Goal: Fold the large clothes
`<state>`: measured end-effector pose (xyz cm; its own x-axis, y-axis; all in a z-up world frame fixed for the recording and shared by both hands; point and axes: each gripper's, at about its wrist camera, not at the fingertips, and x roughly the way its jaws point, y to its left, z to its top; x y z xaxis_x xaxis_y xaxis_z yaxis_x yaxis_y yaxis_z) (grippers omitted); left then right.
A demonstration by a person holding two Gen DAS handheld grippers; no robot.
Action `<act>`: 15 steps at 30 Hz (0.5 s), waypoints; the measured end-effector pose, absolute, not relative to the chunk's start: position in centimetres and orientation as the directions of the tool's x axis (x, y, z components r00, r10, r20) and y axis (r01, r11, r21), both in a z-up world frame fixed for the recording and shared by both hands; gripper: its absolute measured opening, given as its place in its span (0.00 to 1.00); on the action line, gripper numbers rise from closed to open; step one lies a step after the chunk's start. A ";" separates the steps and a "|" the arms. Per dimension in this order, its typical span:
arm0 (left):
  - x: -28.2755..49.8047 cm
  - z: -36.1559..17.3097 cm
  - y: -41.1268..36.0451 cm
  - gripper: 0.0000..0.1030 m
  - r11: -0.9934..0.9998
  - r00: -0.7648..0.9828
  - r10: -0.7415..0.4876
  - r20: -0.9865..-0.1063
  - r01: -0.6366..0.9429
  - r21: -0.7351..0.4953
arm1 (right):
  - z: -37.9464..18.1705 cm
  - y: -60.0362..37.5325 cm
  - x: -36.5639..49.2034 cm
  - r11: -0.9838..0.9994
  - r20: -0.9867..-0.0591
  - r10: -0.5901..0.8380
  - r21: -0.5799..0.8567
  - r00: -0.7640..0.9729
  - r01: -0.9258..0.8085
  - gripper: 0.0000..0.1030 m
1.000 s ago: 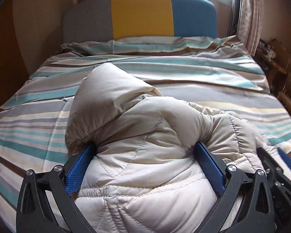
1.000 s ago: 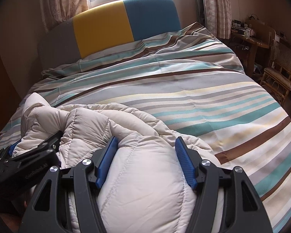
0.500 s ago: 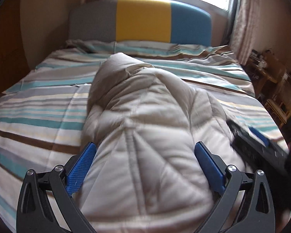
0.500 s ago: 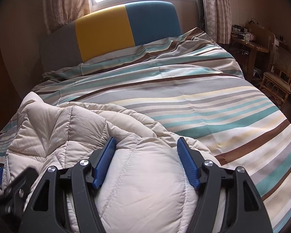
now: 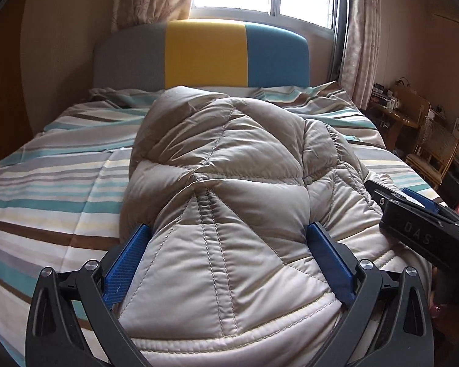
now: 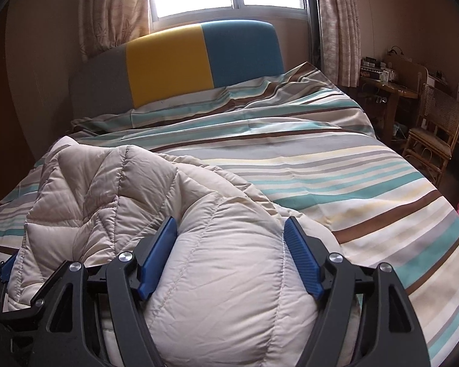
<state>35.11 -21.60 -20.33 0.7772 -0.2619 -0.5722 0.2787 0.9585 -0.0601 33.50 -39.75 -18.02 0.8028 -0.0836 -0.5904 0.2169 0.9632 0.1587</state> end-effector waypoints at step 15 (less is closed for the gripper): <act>31.9 -18.1 -16.3 0.97 0.940 0.692 -0.336 -0.639 0.286 -0.184 | -17.0 -39.8 31.9 0.957 -0.561 -0.124 0.151 0.818 0.248 0.83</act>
<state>31.93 -16.29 -18.09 0.6920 -0.3356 -0.6392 0.2860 0.9404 -0.1841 31.87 -39.81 -17.01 0.8185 -0.1238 -0.5611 0.2485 0.9567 0.1513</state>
